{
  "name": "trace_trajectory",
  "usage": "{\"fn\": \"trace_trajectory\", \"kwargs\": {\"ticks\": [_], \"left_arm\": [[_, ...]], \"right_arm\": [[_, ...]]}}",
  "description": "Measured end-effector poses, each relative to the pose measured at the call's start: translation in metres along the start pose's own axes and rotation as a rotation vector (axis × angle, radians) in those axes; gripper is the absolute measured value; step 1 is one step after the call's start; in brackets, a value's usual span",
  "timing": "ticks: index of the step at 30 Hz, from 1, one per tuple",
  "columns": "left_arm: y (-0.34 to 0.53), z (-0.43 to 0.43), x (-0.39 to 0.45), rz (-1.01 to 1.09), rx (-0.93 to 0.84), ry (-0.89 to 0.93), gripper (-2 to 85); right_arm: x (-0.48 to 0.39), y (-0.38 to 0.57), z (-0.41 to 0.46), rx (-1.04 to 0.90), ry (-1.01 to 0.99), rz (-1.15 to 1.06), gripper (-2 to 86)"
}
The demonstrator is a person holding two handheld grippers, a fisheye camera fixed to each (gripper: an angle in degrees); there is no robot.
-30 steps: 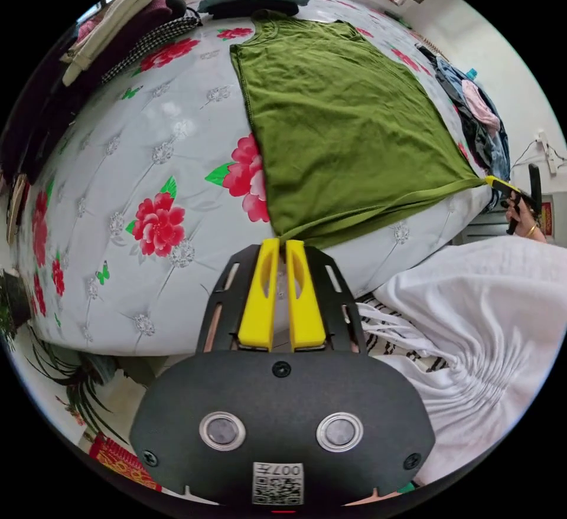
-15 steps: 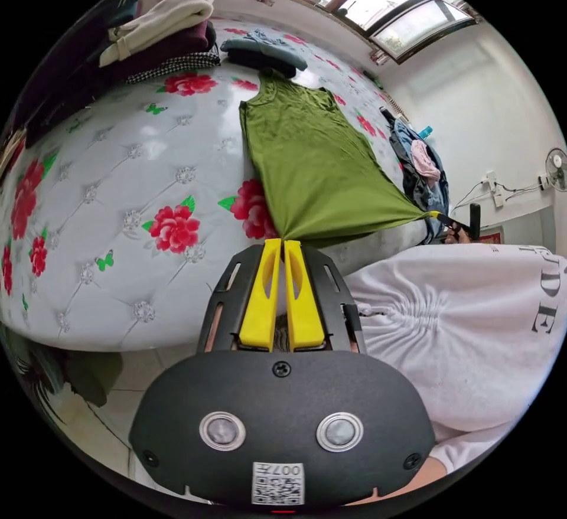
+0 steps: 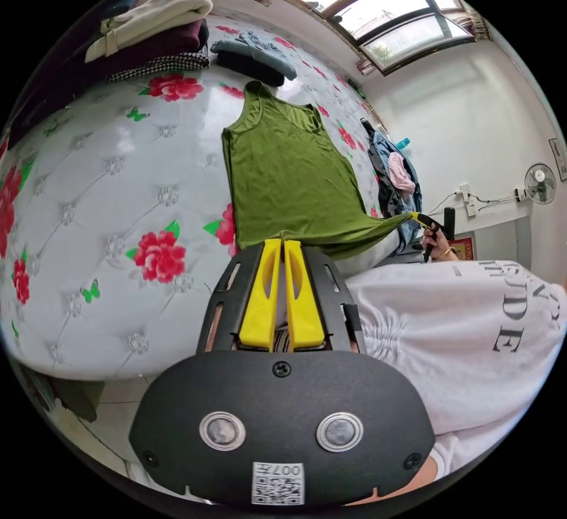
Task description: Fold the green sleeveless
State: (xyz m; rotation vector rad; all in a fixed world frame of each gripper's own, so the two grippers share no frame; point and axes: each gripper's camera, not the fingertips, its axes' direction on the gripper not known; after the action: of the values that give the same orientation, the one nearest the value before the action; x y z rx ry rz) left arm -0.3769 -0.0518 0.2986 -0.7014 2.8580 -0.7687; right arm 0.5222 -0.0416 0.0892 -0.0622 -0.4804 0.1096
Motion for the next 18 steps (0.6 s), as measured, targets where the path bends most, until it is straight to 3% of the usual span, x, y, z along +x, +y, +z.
{"fn": "trace_trajectory", "kwargs": {"ticks": [3,7,11,18], "left_arm": [[-0.057,0.003,-0.022,-0.072,0.015,0.031,-0.6],[-0.127,0.028,-0.062,-0.348,0.082,0.067,3.0],[-0.143,0.044,-0.086,-0.52,0.087,-0.079,5.3],[-0.11,0.039,-0.086,-0.311,0.032,-0.086,5.3]], "right_arm": [[0.005,-0.052,0.012,-0.003,0.029,0.047,-0.1],[0.01,-0.111,0.039,0.069,0.133,0.109,0.6],[0.023,-0.134,0.07,0.097,0.208,0.241,2.2],[0.027,-0.075,0.104,-0.064,0.267,0.144,3.1]]}}
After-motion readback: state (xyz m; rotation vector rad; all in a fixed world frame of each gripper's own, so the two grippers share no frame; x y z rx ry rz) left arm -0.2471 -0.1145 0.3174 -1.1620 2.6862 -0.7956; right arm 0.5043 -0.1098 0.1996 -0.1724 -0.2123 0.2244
